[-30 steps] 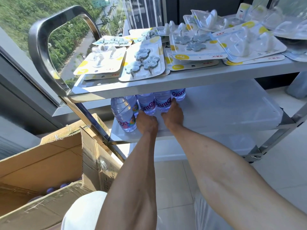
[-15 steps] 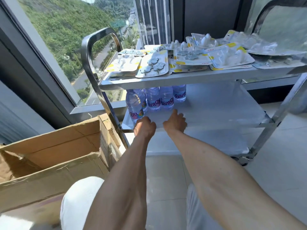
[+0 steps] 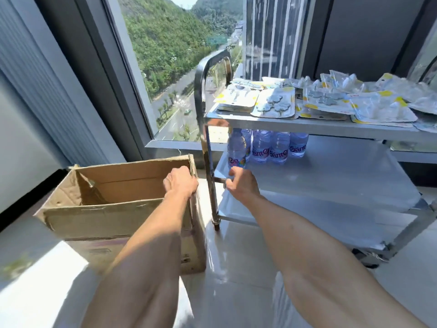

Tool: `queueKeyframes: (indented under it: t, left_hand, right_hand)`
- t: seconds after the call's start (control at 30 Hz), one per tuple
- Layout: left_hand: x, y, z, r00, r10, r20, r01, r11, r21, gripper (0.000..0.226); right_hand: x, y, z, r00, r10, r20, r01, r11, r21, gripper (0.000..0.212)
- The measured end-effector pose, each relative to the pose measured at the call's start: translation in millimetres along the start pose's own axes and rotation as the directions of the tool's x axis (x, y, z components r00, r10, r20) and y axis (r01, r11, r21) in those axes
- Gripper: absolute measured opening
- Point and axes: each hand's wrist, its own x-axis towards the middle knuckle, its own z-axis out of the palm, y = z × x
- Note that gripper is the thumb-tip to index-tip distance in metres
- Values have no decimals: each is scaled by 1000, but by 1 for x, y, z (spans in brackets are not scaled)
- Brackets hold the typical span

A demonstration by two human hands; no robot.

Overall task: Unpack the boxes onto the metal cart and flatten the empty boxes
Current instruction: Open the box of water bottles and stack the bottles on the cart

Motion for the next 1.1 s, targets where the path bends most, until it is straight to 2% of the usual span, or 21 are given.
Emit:
queueKeyframes:
  t: [0.07,0.13,0.2,0.27,0.3,0.37,0.4,0.43,0.47,0.5,0.53,0.57,0.63,0.73,0.77,0.83,0.9,0.97,1.1]
  left_hand:
    - [6,-36,-12,983,-21,180,2,995,102,43]
    - [8,-71,-19,912,-21,410,-56,983,175,64]
    - [8,-100,-19,851,-34,525,-84,976,200,69]
    - [10,-120,-18,807,-41,589,-73,983,168,71]
    - [10,-125,-20,753,-65,654,-24,992,127,74]
    - [8,-137,-15,556,-127,822,162,986,42,76]
    - [5,-144,-10,476,-133,870,199,979,40,72]
    - [1,-150,-3,461,-140,877,192,980,56,62]
    - [-4,-157,4,516,-157,842,161,983,84,50]
    - [-10,-167,14,610,-164,776,128,986,108,42]
    - [-14,-177,21,697,-170,697,109,985,131,39]
    - [-18,-186,26,747,-181,640,113,983,146,38]
    - [-21,-204,29,764,-227,604,134,972,195,35]
    - [-24,-221,30,707,-309,636,193,949,248,31]
    - [-25,-224,32,708,-317,631,203,947,249,32]
    - [-28,-229,35,740,-317,594,190,944,268,31]
    - [-29,-232,39,803,-315,506,162,932,324,32]
    - [-23,-238,43,845,-333,419,201,923,328,37]
    - [-2,-249,47,891,-348,293,267,921,283,38]
  right_hand:
    - [4,-38,13,996,-74,45,76,996,-39,24]
    - [6,-72,28,976,-177,130,189,979,-82,21]
    - [9,-103,45,954,-219,205,242,966,-94,16]
    - [12,-128,63,951,-208,229,233,968,-89,18]
    - [15,-136,70,954,-197,227,219,972,-80,21]
    - [17,-148,89,944,-193,267,218,974,-65,23]
    - [15,-151,98,931,-188,313,221,972,-76,22]
    - [13,-151,107,913,-170,371,220,971,-95,22]
    - [11,-149,114,888,-145,436,215,970,-116,23]
    - [7,-147,124,858,-118,500,213,967,-137,24]
    - [4,-145,133,832,-97,546,217,963,-161,25]
    - [1,-145,141,809,-79,582,226,956,-185,26]
    - [-2,-143,154,780,-60,623,239,949,-207,28]
    - [-7,-140,170,773,-28,633,229,944,-238,31]
    - [-8,-139,175,775,-16,632,222,943,-249,33]
    - [-11,-136,182,770,12,638,214,937,-276,32]
    - [-11,-133,190,764,21,645,218,932,-289,23]
    - [-9,-133,196,777,22,629,205,936,-286,18]
    - [1,-135,212,810,30,586,173,942,-287,29]
